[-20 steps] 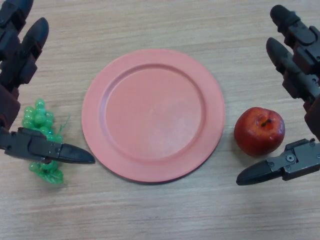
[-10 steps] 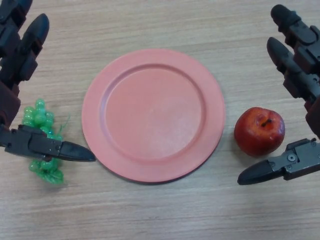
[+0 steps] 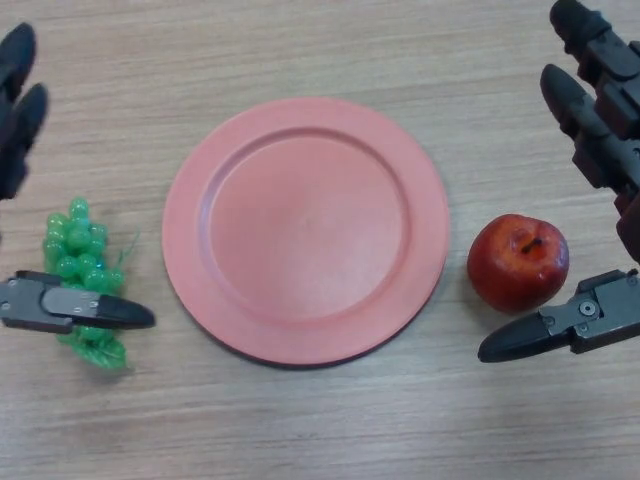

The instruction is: Pick up the green grapes and place it on the plate

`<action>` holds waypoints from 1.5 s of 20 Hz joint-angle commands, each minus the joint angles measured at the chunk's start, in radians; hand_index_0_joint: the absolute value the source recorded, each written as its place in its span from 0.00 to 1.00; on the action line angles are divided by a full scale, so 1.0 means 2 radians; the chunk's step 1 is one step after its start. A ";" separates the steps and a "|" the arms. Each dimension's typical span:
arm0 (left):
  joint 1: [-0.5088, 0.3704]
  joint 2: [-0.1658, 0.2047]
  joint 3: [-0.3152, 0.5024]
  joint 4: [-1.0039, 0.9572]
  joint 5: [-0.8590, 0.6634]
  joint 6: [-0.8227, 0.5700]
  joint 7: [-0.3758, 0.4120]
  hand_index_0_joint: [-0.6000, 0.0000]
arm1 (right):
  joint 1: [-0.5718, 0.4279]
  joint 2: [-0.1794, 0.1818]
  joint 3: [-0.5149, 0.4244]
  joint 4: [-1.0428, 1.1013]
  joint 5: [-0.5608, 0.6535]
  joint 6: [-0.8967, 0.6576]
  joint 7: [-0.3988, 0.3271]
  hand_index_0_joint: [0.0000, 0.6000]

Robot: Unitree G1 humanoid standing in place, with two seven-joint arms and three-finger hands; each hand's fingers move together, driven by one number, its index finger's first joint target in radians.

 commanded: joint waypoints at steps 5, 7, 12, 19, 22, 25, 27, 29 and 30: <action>0.023 0.037 0.067 0.068 0.212 -0.149 0.018 1.00 | -0.022 -0.010 -0.009 -0.016 0.000 -0.072 -0.007 0.00; 0.029 0.037 0.061 0.091 0.255 -0.153 0.026 1.00 | -0.022 -0.009 -0.004 -0.016 -0.005 -0.073 -0.005 0.00; 0.019 0.034 0.018 0.126 0.298 -0.118 0.056 1.00 | -0.021 -0.005 0.003 -0.019 -0.013 -0.074 0.000 0.00; 0.027 0.025 -0.008 0.147 0.331 -0.103 0.059 1.00 | -0.018 -0.005 -0.003 -0.023 -0.002 -0.068 0.002 0.00; 0.027 0.029 -0.017 0.177 0.351 -0.105 0.076 1.00 | -0.016 -0.006 -0.008 -0.027 0.003 -0.068 0.003 0.00; 0.019 0.033 -0.032 0.205 0.366 -0.105 0.089 0.92 | -0.013 -0.007 -0.009 -0.028 0.005 -0.070 0.002 0.00; 0.017 0.033 -0.038 0.211 0.364 -0.107 0.089 0.50 | -0.012 -0.007 -0.009 -0.029 0.005 -0.069 0.002 0.00; 0.009 0.026 -0.047 0.215 0.321 -0.107 0.089 0.08 | -0.012 -0.007 -0.009 -0.033 0.004 -0.065 0.001 0.00; 0.006 0.024 -0.053 0.220 0.295 -0.114 0.094 0.00 | -0.010 -0.007 -0.008 -0.036 0.003 -0.064 0.002 0.00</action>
